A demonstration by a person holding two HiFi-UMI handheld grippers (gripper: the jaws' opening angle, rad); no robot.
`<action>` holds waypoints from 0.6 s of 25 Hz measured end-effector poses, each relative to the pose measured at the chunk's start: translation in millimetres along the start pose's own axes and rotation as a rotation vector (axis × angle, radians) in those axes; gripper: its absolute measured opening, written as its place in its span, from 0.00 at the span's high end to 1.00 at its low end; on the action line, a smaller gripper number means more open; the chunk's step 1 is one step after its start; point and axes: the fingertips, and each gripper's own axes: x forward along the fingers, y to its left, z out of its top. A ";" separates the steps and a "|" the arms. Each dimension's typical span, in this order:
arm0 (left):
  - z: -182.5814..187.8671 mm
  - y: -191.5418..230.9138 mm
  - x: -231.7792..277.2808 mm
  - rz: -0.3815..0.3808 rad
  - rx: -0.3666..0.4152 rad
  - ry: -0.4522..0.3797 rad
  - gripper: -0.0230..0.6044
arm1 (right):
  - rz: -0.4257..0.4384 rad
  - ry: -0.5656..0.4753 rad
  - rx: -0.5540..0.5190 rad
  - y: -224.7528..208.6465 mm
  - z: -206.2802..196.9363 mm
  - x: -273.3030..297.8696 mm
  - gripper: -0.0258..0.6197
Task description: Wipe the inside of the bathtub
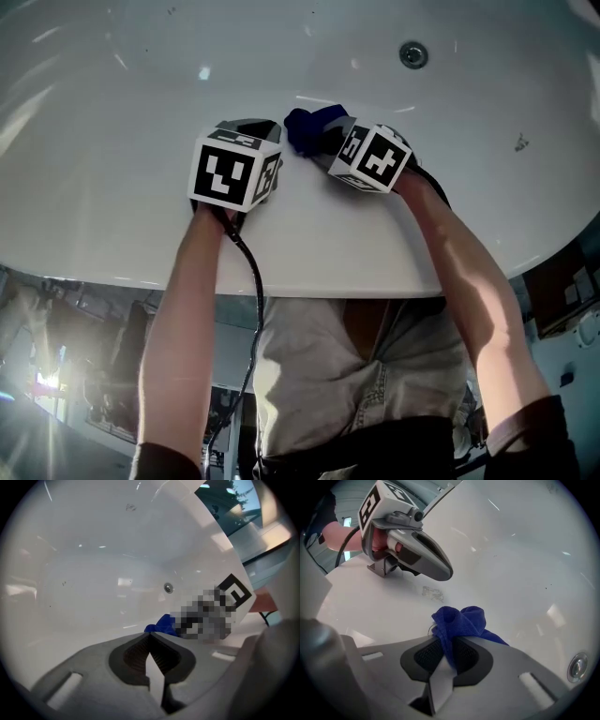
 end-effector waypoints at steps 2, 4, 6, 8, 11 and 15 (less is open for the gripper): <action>0.6 -7.7 -6.2 -0.005 0.013 -0.006 0.96 | 0.017 -0.007 0.000 13.2 -0.9 -8.5 0.88; 1.6 -13.3 -13.0 -0.006 0.024 -0.013 0.96 | 0.031 -0.020 0.006 25.1 0.3 -16.8 0.88; 3.5 -17.3 -20.0 0.000 0.030 -0.022 0.96 | 0.041 -0.030 0.000 35.9 2.0 -25.1 0.88; 5.1 -21.2 -27.1 0.007 0.034 -0.027 0.96 | 0.053 -0.027 -0.027 46.4 3.0 -33.8 0.88; 4.3 -29.4 -39.5 0.008 0.041 -0.035 0.96 | 0.085 -0.006 -0.073 66.2 1.5 -47.2 0.88; 4.2 -38.8 -55.0 0.011 0.053 -0.042 0.96 | 0.136 -0.019 -0.075 90.8 4.6 -64.1 0.88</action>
